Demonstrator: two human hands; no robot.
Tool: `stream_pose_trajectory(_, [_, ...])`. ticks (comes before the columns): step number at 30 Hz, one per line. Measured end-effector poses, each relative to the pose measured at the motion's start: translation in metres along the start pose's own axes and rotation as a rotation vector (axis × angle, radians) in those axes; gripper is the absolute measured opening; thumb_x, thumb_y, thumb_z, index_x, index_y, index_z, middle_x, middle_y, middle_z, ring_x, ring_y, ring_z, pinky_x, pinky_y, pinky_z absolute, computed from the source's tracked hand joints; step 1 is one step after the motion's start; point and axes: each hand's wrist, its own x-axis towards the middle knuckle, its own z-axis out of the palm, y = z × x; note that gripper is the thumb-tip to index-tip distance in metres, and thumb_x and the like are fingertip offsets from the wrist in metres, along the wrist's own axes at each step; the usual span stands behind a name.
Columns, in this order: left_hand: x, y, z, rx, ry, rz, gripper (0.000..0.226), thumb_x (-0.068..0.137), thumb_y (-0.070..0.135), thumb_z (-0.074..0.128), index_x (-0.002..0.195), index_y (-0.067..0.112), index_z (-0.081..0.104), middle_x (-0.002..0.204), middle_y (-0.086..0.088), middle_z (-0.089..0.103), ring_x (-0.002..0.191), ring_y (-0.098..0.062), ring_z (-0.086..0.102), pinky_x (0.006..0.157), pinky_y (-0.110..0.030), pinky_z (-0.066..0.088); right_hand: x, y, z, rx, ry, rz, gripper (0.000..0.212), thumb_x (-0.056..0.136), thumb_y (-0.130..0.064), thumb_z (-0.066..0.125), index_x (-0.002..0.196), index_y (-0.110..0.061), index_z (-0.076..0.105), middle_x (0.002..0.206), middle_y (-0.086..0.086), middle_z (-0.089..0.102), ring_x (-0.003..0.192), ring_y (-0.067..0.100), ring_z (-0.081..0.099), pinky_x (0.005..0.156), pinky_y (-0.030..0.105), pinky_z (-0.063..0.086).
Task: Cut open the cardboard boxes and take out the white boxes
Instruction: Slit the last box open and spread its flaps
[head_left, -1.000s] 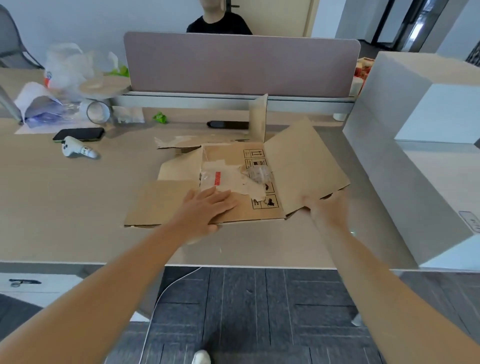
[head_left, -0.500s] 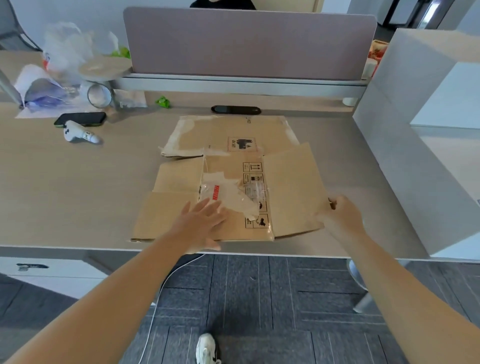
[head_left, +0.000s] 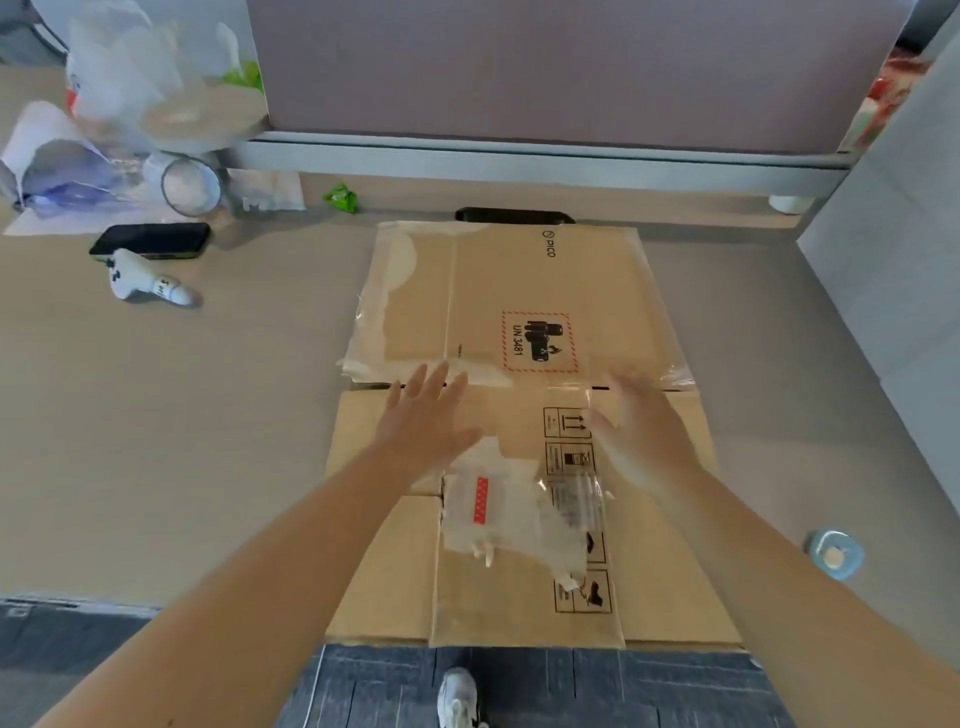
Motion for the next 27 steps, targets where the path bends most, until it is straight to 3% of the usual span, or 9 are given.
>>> stream_pose_trajectory(4, [0.055, -0.001, -0.003, 0.055, 0.049, 0.033, 0.066, 0.097, 0.045, 0.031, 0.149, 0.021, -0.001, 0.157, -0.005, -0.010, 0.144, -0.027, -0.010, 0.115, -0.043, -0.004, 0.055, -0.006, 0.021, -0.191, -0.095, -0.058, 0.059, 0.097, -0.040, 0.031, 0.147, -0.022, 0.005, 0.157, 0.005, -0.004, 0.145, 0.024, -0.004, 0.117, 0.040, 0.002])
stream_pose_trajectory(8, [0.088, -0.003, 0.014, 0.094, 0.015, 0.054, 0.062, 0.096, 0.051, 0.021, 0.148, 0.029, -0.004, 0.156, -0.002, -0.015, 0.142, -0.034, -0.014, 0.114, -0.049, -0.006, 0.089, -0.002, 0.046, -0.333, -0.149, -0.094, 0.063, 0.095, -0.051, 0.018, 0.147, -0.024, -0.004, 0.157, 0.005, -0.007, 0.144, 0.025, -0.007, 0.116, 0.046, -0.002])
stream_pose_trajectory(10, [0.092, -0.007, 0.029, 0.116, -0.024, 0.043, 0.061, 0.096, 0.053, 0.016, 0.147, 0.032, -0.008, 0.156, -0.001, -0.018, 0.141, -0.035, -0.016, 0.114, -0.052, -0.007, 0.093, 0.000, 0.062, -0.369, -0.195, -0.101, 0.071, 0.086, -0.063, -0.004, 0.147, -0.026, -0.008, 0.157, 0.004, -0.009, 0.144, 0.026, -0.008, 0.115, 0.047, -0.003])
stream_pose_trajectory(12, [0.090, -0.010, 0.043, 0.142, -0.021, 0.033, 0.060, 0.095, 0.056, 0.012, 0.147, 0.033, -0.008, 0.156, -0.001, -0.018, 0.142, -0.035, -0.016, 0.114, -0.054, -0.007, 0.091, 0.002, 0.080, -0.371, -0.211, -0.105, 0.099, 0.060, -0.068, -0.038, 0.146, -0.027, -0.010, 0.156, 0.003, -0.011, 0.144, 0.026, -0.010, 0.115, 0.047, -0.006])
stream_pose_trajectory(14, [0.091, -0.012, 0.050, 0.157, 0.005, 0.021, 0.061, 0.093, 0.058, 0.009, 0.147, 0.035, -0.009, 0.156, 0.000, -0.018, 0.142, -0.034, -0.016, 0.113, -0.054, -0.008, 0.092, 0.006, 0.091, -0.384, -0.193, -0.084, 0.106, 0.052, -0.064, -0.046, 0.146, -0.028, -0.011, 0.156, 0.002, -0.012, 0.144, 0.024, -0.012, 0.114, 0.046, -0.009])
stream_pose_trajectory(17, [0.093, -0.012, 0.050, 0.170, 0.011, 0.007, 0.062, 0.094, 0.056, 0.013, 0.146, 0.035, -0.011, 0.156, 0.000, -0.018, 0.142, -0.034, -0.016, 0.113, -0.053, -0.009, 0.093, 0.006, 0.091, -0.382, -0.193, -0.082, 0.089, 0.064, -0.061, -0.029, 0.145, -0.028, -0.013, 0.156, 0.002, -0.015, 0.144, 0.023, -0.014, 0.114, 0.047, -0.010])
stream_pose_trajectory(20, [0.092, -0.009, 0.049, 0.183, 0.007, 0.003, 0.062, 0.094, 0.056, 0.013, 0.146, 0.034, -0.012, 0.155, -0.001, -0.019, 0.142, -0.033, -0.016, 0.112, -0.052, -0.010, 0.093, 0.007, 0.088, -0.373, -0.228, -0.102, 0.087, 0.068, -0.065, -0.027, 0.145, -0.027, -0.014, 0.155, 0.002, -0.018, 0.143, 0.022, -0.017, 0.114, 0.047, -0.010])
stream_pose_trajectory(23, [0.088, -0.014, 0.043, 0.081, 0.039, -0.026, 0.065, 0.096, 0.051, 0.023, 0.148, 0.026, -0.006, 0.156, 0.000, -0.015, 0.143, -0.028, -0.015, 0.114, -0.048, -0.008, 0.092, 0.010, 0.069, -0.130, -0.229, -0.070, 0.064, 0.094, -0.052, 0.013, 0.147, -0.022, -0.007, 0.156, 0.004, -0.012, 0.144, 0.019, -0.013, 0.115, 0.042, -0.010])
stream_pose_trajectory(27, [0.075, -0.027, 0.028, -0.171, 0.296, -0.397, 0.072, 0.095, 0.047, 0.038, 0.149, 0.018, 0.001, 0.157, -0.004, -0.007, 0.144, -0.030, -0.007, 0.113, -0.049, -0.004, 0.086, 0.041, 0.042, -0.059, 0.044, 0.283, 0.072, 0.094, -0.043, 0.037, 0.147, -0.008, 0.002, 0.156, 0.015, 0.002, 0.144, 0.030, -0.003, 0.115, 0.045, -0.004])
